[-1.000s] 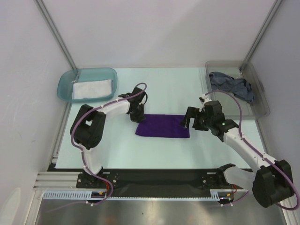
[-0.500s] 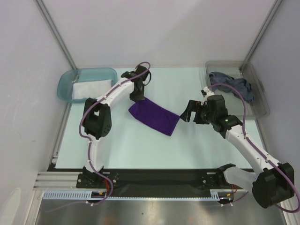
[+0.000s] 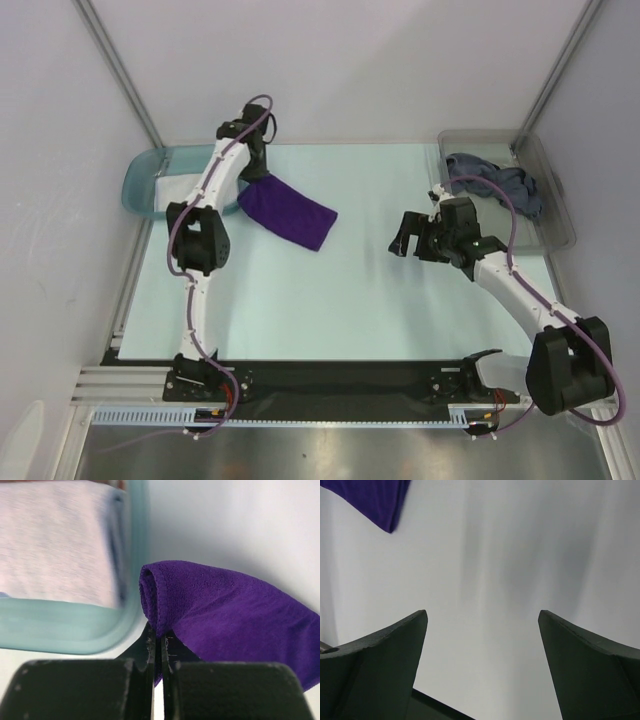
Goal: Fold and stack the towels
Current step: Neatly place the folded towel into the bin
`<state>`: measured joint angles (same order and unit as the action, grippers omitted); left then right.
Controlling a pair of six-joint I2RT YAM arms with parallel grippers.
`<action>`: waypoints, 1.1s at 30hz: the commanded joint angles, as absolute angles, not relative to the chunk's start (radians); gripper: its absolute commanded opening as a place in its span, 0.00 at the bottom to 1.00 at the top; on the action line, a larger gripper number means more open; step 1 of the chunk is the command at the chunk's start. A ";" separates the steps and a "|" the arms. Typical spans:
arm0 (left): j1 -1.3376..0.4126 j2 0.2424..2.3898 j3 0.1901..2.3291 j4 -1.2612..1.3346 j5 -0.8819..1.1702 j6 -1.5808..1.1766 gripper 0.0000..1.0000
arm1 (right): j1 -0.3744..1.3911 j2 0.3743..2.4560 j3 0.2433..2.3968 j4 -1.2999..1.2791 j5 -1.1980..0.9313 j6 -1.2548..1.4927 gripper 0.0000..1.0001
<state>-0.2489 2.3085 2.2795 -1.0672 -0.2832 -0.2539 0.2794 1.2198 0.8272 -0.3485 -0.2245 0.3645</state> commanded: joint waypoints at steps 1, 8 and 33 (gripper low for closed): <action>-0.186 2.309 2.370 -1.069 -0.310 -0.207 0.00 | 0.272 1.250 0.873 -0.301 -0.230 0.347 1.00; -0.074 2.290 2.390 -0.971 -0.310 -0.175 0.00 | 0.271 1.264 0.891 -0.302 -0.216 0.344 1.00; 0.170 2.289 2.322 -0.828 -0.342 -0.095 0.00 | 0.272 1.313 0.934 -0.314 -0.175 0.328 1.00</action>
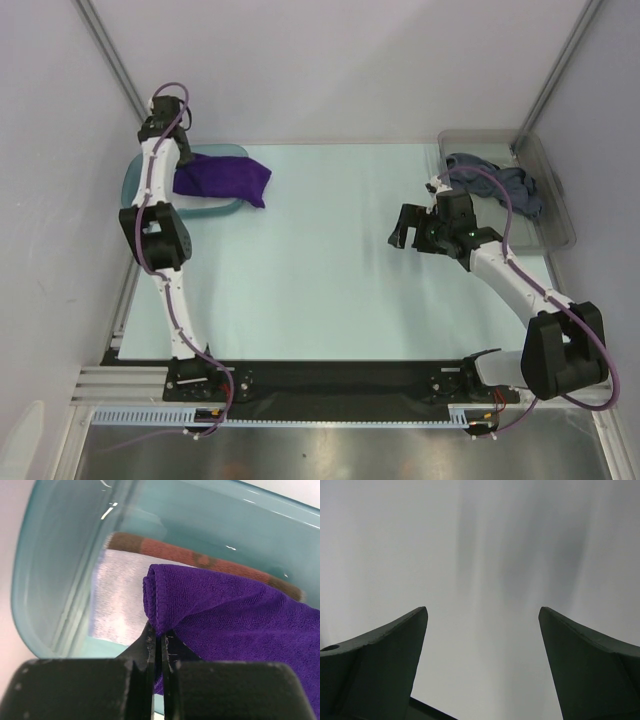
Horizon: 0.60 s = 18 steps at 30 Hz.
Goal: Fold and stack the towels
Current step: Neatly place the folded towel into the bin
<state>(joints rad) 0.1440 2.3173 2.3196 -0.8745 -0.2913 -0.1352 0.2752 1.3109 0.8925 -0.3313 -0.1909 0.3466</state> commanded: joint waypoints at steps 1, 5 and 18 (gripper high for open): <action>0.176 2.290 2.319 -0.827 -0.342 -0.092 0.00 | 0.272 1.315 0.934 -0.318 -0.175 0.327 1.00; 0.205 2.292 2.312 -0.808 -0.347 -0.081 0.00 | 0.272 1.312 0.936 -0.318 -0.170 0.327 1.00; 0.256 2.298 2.246 -0.767 -0.393 -0.040 0.00 | 0.272 1.321 0.936 -0.319 -0.161 0.321 1.00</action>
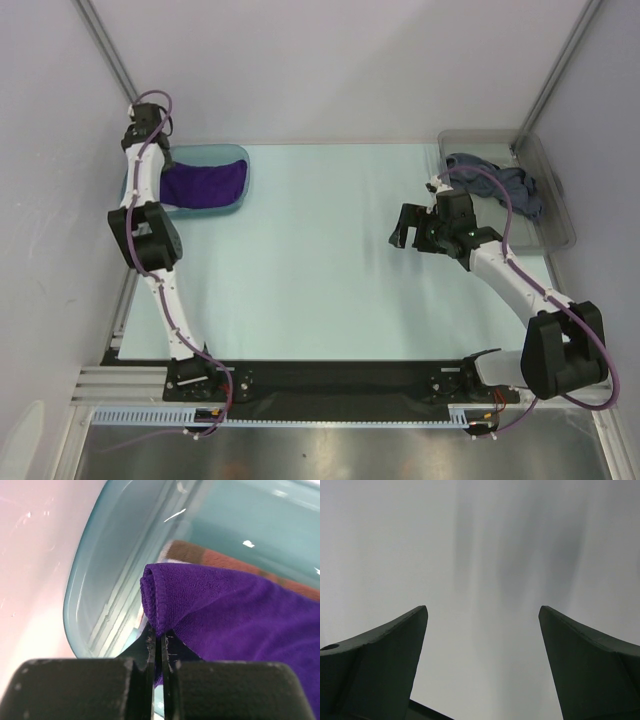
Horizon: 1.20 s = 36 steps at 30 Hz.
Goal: Fold and stack the towels
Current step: Neatly place the folded towel into the bin
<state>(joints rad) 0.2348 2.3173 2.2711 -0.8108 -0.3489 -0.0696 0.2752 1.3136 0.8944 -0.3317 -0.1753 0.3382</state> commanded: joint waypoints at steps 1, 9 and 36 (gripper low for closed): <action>0.264 2.302 2.241 -0.761 -0.393 -0.041 0.00 | 0.273 1.322 0.934 -0.319 -0.161 0.319 1.00; 0.279 2.350 2.281 -0.762 -0.437 -0.051 0.00 | 0.272 1.336 0.939 -0.316 -0.152 0.322 1.00; 0.160 1.984 1.927 -0.566 0.047 -0.166 0.52 | 0.265 1.321 1.106 -0.343 0.004 0.396 1.00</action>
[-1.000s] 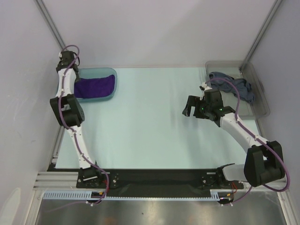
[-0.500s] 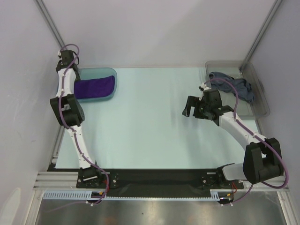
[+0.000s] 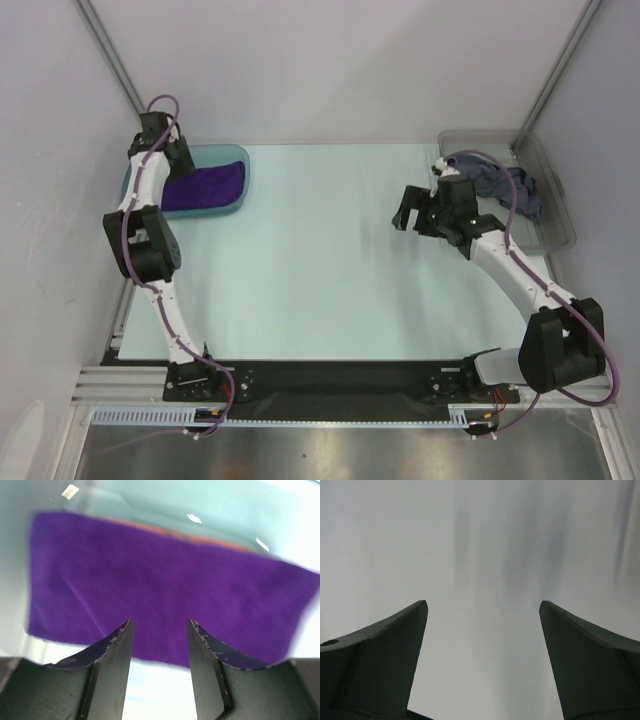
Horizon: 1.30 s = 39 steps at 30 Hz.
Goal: Fold and stack the towels
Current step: Neatly place the folded towel into the bin, then grab crumpled towel
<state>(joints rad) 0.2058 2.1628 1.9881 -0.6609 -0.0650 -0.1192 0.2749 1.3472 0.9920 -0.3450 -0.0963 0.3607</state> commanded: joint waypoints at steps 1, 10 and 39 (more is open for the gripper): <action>0.143 1.927 1.905 -0.569 0.049 -0.164 0.52 | 0.262 1.321 1.129 -0.351 0.062 0.409 1.00; -0.070 1.593 1.540 -0.554 0.291 -0.193 0.52 | 0.080 1.347 1.281 -0.431 0.203 0.420 1.00; -0.314 1.109 1.023 -0.327 0.331 -0.261 1.00 | -0.328 2.200 1.675 -0.066 0.012 0.640 0.55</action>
<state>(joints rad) -0.3218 1.1320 1.0126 -0.3798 0.2821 -0.2619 -0.3157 2.1757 1.6093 -0.1631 0.0433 0.6224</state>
